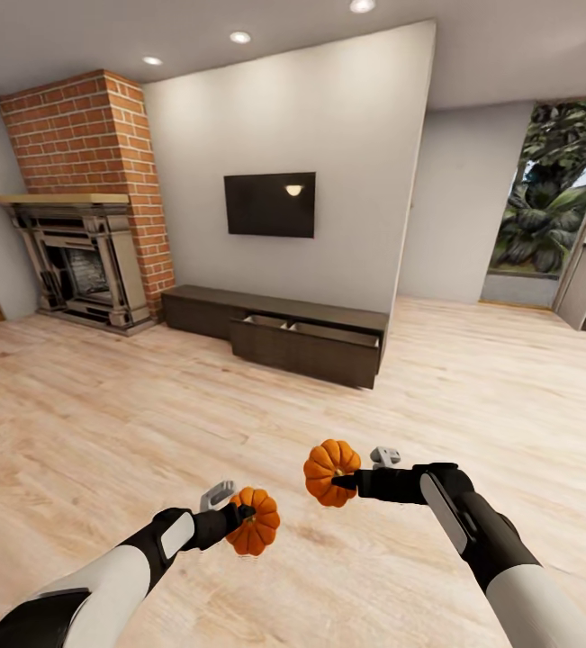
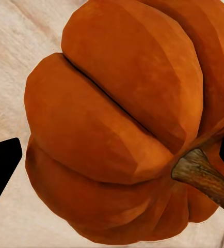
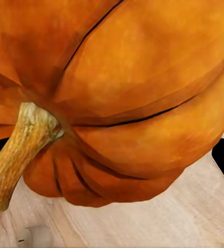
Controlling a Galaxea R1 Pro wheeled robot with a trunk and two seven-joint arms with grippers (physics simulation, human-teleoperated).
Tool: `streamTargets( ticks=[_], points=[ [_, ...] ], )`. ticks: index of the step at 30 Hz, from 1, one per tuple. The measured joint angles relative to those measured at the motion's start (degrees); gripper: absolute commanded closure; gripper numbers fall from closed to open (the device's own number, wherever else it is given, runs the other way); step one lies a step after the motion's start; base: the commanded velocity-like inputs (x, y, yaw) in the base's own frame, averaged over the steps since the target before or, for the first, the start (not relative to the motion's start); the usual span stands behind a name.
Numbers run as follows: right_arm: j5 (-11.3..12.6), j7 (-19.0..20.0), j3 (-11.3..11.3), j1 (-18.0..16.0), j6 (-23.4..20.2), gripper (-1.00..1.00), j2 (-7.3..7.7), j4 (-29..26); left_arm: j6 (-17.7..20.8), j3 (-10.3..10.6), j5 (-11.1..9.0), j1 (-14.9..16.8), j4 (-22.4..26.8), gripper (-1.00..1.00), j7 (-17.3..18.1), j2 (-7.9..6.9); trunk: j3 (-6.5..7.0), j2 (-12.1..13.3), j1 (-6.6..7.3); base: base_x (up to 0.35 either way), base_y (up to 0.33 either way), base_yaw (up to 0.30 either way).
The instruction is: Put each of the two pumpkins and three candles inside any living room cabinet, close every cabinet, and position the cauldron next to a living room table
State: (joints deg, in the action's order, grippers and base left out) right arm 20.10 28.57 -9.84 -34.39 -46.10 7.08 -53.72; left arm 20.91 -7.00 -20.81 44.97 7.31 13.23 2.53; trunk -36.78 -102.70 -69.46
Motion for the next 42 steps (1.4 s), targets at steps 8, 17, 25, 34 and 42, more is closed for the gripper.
streamTargets(
  ticks=[8,17,25,34,42],
  points=[
    [0.01,0.07,0.00,-0.01,0.00,1.00,0.00,0.00,0.00,0.01,0.00,0.00,0.00,1.00,0.00,0.00,0.00,0.00,0.00,0.334,0.000,0.000],
    [0.01,0.06,0.00,-0.01,0.00,1.00,0.00,0.00,0.02,0.00,-0.03,0.00,0.03,1.00,0.00,0.00,0.00,0.00,0.00,0.334,0.000,0.000],
    [-0.01,0.00,0.00,0.02,0.00,1.00,-0.02,0.00,0.00,0.04,0.04,0.00,0.03,1.00,0.00,0.00,0.00,0.00,0.00,0.325,0.000,0.000],
    [0.52,0.01,0.01,0.00,-0.12,1.00,-0.02,-0.02,0.05,-0.13,-0.16,0.01,0.03,1.00,0.02,0.00,0.00,0.00,-0.01,0.225,0.000,0.000],
    [0.55,-0.04,0.02,-0.01,-0.10,1.00,-0.01,-0.03,0.12,-0.19,-0.24,0.01,0.07,1.00,0.02,0.00,1.08,2.39,1.30,0.164,0.000,0.000]
  ],
)
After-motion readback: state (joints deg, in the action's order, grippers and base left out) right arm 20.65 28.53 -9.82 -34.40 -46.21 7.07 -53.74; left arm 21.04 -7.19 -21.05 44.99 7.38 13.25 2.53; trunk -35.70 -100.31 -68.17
